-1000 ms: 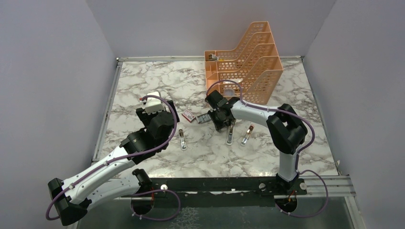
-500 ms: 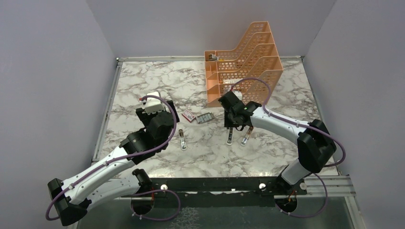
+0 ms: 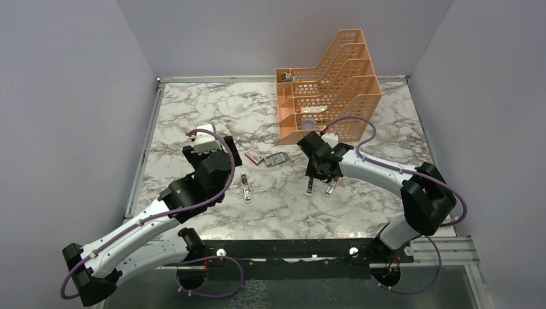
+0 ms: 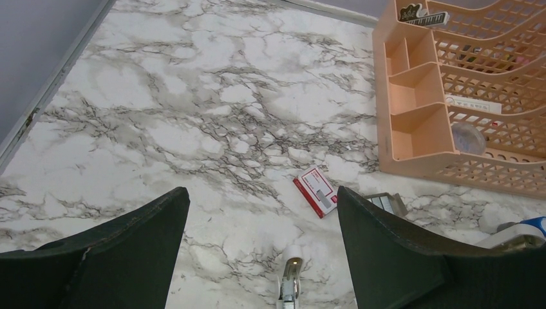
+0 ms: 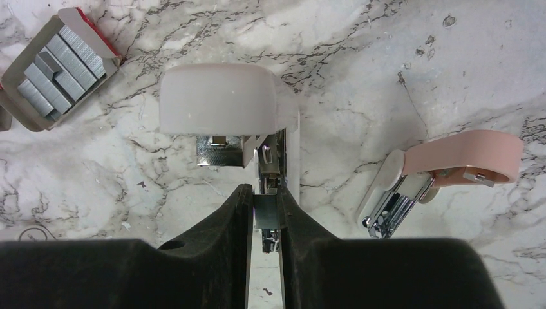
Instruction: Load the staples into the stapler
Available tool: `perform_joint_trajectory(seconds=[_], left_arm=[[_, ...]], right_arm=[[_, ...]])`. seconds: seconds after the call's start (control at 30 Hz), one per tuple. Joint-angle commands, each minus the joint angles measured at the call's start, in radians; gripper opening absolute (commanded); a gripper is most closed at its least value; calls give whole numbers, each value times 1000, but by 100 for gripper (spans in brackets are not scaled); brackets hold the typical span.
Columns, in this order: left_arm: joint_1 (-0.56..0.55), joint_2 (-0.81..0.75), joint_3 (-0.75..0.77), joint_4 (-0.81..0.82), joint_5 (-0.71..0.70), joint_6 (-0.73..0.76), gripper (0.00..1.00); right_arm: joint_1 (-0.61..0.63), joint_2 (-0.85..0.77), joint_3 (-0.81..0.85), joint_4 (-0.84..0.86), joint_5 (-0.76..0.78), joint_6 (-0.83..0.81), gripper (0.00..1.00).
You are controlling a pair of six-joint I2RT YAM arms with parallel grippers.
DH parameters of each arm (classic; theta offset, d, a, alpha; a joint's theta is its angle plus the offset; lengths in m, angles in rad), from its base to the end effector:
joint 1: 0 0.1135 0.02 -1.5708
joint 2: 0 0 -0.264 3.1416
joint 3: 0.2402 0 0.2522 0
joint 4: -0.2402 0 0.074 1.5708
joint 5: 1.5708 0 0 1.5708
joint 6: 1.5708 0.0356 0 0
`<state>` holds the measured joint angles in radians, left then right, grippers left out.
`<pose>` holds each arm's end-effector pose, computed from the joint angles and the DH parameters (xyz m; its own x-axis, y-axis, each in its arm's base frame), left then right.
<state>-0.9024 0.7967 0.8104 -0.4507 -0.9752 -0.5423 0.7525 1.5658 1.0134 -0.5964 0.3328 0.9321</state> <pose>0.1252 -0.1110 0.3259 -0.2120 -0.1987 -0.9569 -0.1564 0.9734 -0.1675 0.2290 0.1984 0.2018 -0.8372 0.2557 -0.4835 0.2078 0.9664 0.1512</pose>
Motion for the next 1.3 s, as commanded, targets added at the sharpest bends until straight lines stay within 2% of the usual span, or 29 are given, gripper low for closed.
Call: perform_joint_trajectory(seconds=[0.0, 0.87, 1.27], left_arm=[[6, -8, -8, 17, 21, -12, 86], [6, -9, -9, 17, 22, -11, 86], [6, -9, -9, 17, 19, -11, 86]], right_arm=[[-2, -17, -2, -13, 61, 61, 23], [45, 17, 5, -74, 105, 108, 23], [53, 36, 1, -42, 80, 103, 23]])
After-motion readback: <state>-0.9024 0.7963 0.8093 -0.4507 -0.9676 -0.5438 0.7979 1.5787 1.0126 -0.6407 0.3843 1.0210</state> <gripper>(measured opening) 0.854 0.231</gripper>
